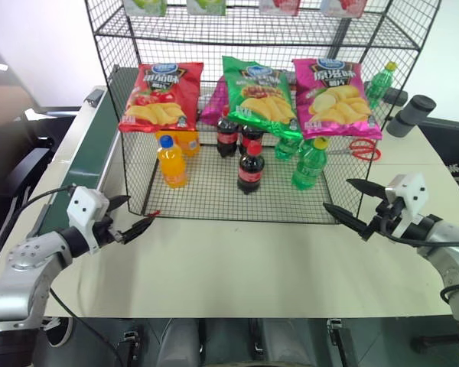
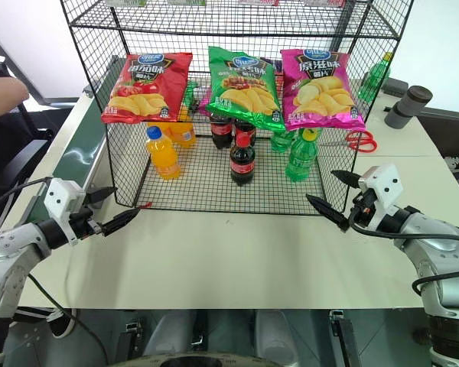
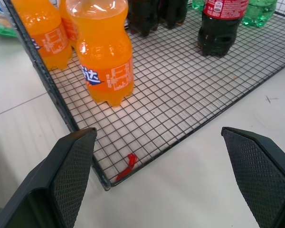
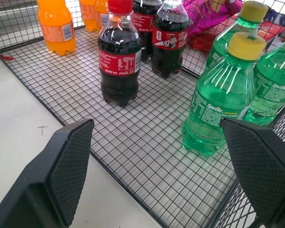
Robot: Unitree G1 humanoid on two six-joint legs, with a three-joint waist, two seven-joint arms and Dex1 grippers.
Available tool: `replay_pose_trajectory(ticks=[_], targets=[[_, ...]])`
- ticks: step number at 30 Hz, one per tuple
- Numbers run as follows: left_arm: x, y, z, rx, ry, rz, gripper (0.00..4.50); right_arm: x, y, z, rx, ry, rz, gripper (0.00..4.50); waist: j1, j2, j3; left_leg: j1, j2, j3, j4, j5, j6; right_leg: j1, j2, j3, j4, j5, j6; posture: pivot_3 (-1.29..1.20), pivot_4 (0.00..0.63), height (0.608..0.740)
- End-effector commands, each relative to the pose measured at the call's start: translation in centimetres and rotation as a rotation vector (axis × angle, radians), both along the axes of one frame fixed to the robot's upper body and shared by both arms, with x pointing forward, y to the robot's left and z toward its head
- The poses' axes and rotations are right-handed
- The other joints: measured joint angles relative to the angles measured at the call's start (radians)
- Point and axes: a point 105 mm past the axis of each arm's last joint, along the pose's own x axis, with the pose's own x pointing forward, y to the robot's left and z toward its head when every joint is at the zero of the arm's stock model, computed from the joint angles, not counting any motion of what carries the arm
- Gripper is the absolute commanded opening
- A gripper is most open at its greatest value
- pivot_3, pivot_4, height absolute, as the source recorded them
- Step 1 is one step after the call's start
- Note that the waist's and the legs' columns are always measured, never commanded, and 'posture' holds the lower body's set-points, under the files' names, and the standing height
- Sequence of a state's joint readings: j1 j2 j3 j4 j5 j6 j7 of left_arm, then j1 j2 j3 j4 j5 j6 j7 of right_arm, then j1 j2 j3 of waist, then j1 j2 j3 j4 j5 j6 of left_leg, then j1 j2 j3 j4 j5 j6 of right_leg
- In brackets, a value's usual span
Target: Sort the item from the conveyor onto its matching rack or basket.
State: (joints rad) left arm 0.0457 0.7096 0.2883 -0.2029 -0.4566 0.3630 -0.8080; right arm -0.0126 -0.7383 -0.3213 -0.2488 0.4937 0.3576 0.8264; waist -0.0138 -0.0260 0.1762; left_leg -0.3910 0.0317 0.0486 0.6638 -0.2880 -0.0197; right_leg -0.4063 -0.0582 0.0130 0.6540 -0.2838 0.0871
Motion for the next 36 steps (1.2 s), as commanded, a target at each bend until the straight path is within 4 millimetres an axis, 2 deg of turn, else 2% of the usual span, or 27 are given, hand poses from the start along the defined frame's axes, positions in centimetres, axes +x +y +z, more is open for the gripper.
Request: replay_pose_trajectory(ticks=[1,36], targets=[[-0.2,0.0,1.6,0.008,-0.050,-0.011,4.50,0.0,0.3,1.4,-0.017,-0.053,0.017,4.43,0.001,0.000,0.000,0.000,0.000,0.000,0.000,0.000,0.000,0.000,0.000,0.000,0.000,0.000,0.000,0.00,0.150,0.740],[0.4,-0.3,1.9,-0.003,-0.070,0.033,4.50,0.5,-0.4,-1.0,0.019,-0.050,0.022,4.43,0.001,0.000,0.000,0.000,0.000,0.000,0.000,0.000,0.000,0.000,0.001,0.000,0.000,0.000,0.000,0.00,0.150,0.740]])
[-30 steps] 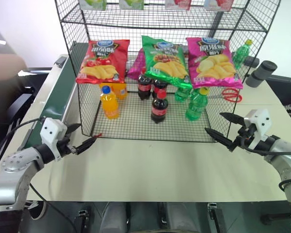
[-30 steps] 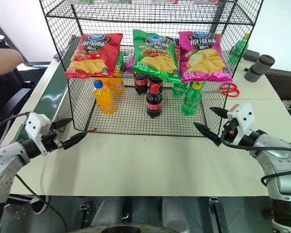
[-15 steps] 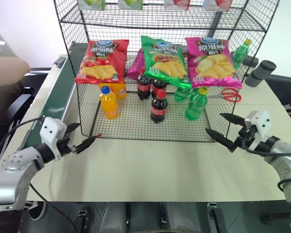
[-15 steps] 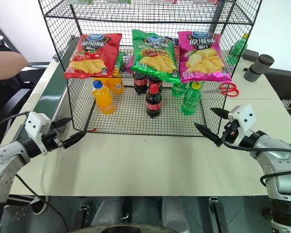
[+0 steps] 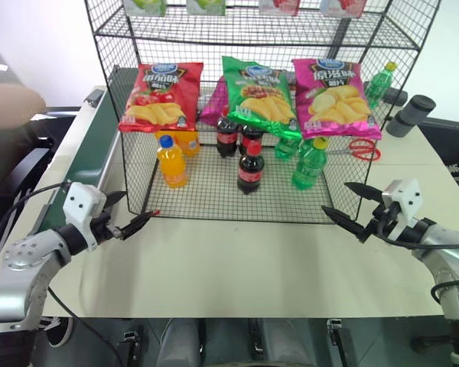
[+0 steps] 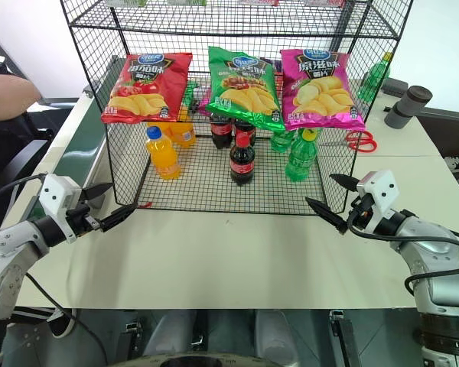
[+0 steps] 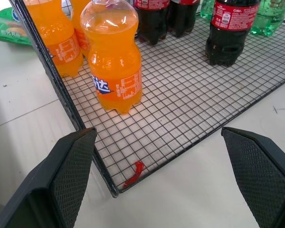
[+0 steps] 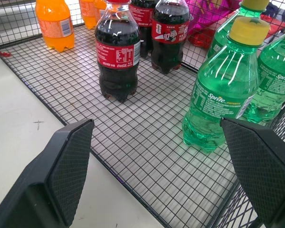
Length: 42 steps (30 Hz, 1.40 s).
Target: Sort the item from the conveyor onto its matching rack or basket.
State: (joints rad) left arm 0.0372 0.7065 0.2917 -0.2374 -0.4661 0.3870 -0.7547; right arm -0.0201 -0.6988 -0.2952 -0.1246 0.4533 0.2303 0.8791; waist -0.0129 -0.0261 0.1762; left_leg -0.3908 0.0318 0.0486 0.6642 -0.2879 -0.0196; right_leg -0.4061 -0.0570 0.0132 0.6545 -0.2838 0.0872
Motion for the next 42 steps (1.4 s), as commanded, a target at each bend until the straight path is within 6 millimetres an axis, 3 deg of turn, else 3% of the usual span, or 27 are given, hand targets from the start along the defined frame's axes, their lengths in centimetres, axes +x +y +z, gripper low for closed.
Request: replay_pose_trajectory(ticks=[1,15,42], targets=[[0.1,-0.1,1.1,-0.002,-0.044,0.001,4.50,0.2,0.1,0.7,0.007,-0.045,0.009,4.43,0.000,0.000,0.000,0.000,0.000,0.000,0.000,0.000,0.000,0.000,0.000,0.000,0.000,0.000,0.000,0.00,0.150,0.740],[-0.3,0.0,1.1,-0.020,-0.048,0.016,4.50,0.5,0.3,-0.4,0.021,-0.041,0.009,4.43,-0.001,0.000,0.000,0.000,0.000,0.000,0.000,0.000,0.000,0.000,0.000,0.000,0.000,0.000,0.000,0.00,0.150,0.740],[-0.5,-0.2,1.0,-0.089,-0.097,-0.001,4.50,0.8,1.4,-0.1,0.030,-0.061,0.018,4.43,-0.001,0.000,0.000,0.000,0.000,0.000,0.001,0.000,0.000,0.000,0.000,0.000,0.001,0.000,0.000,0.00,0.150,0.740]])
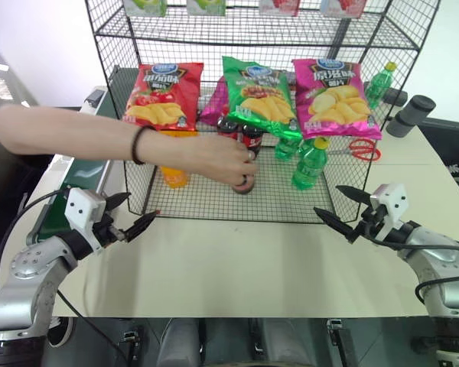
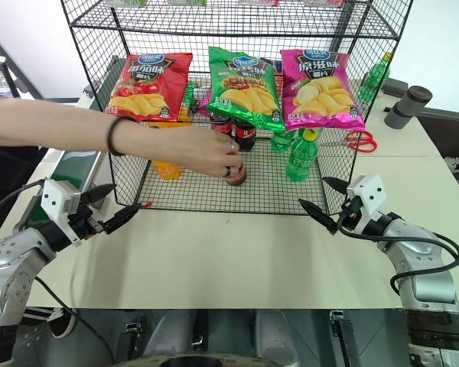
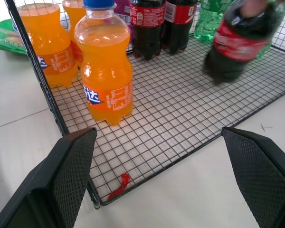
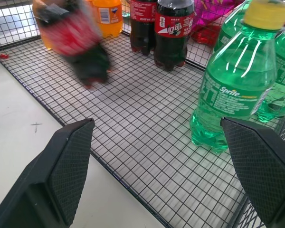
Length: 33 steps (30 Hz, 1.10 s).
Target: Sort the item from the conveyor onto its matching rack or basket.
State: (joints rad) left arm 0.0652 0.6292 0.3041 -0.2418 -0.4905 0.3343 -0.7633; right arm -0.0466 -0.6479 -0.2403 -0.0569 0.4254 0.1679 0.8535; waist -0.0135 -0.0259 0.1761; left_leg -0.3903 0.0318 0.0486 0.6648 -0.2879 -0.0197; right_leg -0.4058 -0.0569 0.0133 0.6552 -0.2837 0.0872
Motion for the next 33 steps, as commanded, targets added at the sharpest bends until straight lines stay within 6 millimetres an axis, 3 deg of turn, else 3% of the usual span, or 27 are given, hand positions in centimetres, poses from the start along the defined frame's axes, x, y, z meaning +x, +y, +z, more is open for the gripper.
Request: replay_pose_trajectory(ticks=[1,19,33], targets=[[0.0,0.5,1.4,0.001,-0.061,0.012,4.50,0.0,0.7,1.3,0.001,-0.059,0.027,4.43,0.000,0.000,0.000,0.000,0.000,0.000,0.000,0.000,0.000,0.000,0.000,0.000,0.000,0.000,0.000,0.00,0.150,0.740],[-0.3,1.5,1.6,-0.028,-0.095,0.090,4.50,0.8,1.6,1.2,0.008,-0.063,0.071,4.43,0.000,0.000,0.000,0.000,0.000,0.000,0.000,0.000,0.000,0.000,0.000,0.000,0.000,0.000,0.000,0.00,0.150,0.740],[-0.5,4.2,2.7,-0.089,-0.156,0.229,4.50,1.5,3.8,1.8,0.045,-0.082,0.097,4.43,0.000,0.000,0.000,0.000,0.000,0.000,0.000,0.000,0.000,0.000,0.000,0.000,0.000,0.000,0.000,0.00,0.150,0.740]])
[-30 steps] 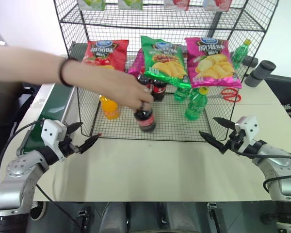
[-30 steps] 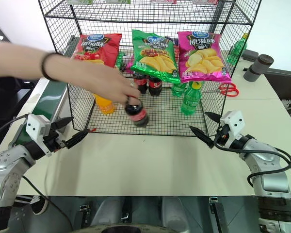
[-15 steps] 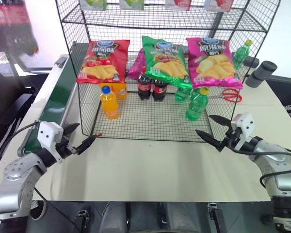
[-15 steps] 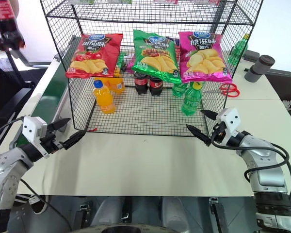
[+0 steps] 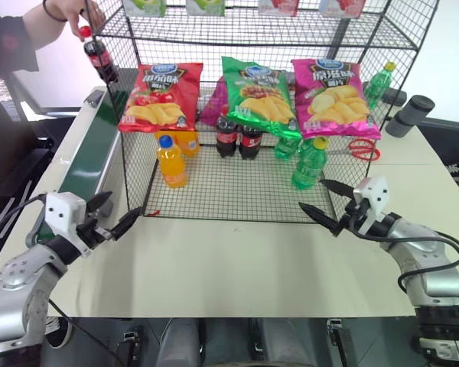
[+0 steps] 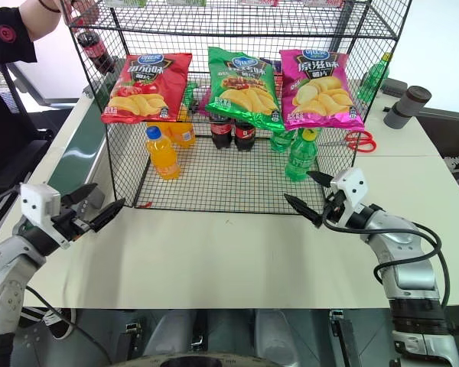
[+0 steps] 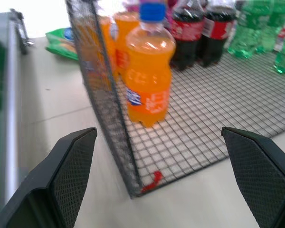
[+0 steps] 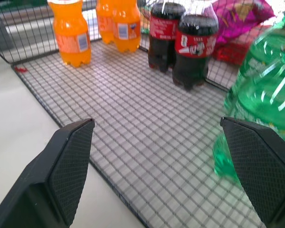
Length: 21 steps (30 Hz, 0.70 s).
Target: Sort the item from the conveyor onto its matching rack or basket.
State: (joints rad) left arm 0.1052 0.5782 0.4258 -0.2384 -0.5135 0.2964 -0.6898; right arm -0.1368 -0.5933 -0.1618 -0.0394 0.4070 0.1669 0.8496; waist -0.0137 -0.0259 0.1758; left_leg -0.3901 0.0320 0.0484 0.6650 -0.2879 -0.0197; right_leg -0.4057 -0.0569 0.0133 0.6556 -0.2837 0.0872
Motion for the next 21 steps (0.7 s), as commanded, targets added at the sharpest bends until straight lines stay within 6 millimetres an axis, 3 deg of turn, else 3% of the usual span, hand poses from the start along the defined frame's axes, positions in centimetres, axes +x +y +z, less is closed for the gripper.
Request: replay_pose_trajectory(ticks=[1,13,21], targets=[[0.0,1.4,2.0,-0.046,-0.091,0.070,4.50,0.2,1.0,1.5,0.016,-0.057,0.020,4.43,0.000,0.000,0.000,0.000,0.000,0.000,0.000,0.000,0.000,0.000,0.000,0.000,0.000,0.000,0.000,0.00,0.150,0.740],[-0.1,5.0,3.1,-0.093,-0.160,0.267,4.50,0.6,1.9,1.2,0.017,-0.048,0.015,4.43,-0.001,0.000,0.000,0.000,0.000,0.000,0.000,0.000,0.000,0.000,0.000,0.000,0.000,0.000,0.000,0.00,0.150,0.740],[0.4,5.8,2.6,-0.093,-0.187,0.401,4.50,1.1,3.3,1.4,0.013,-0.089,0.001,4.43,0.000,0.000,0.000,0.000,0.000,0.000,0.000,0.000,0.000,0.000,0.000,0.000,0.000,0.000,0.000,0.00,0.150,0.740]])
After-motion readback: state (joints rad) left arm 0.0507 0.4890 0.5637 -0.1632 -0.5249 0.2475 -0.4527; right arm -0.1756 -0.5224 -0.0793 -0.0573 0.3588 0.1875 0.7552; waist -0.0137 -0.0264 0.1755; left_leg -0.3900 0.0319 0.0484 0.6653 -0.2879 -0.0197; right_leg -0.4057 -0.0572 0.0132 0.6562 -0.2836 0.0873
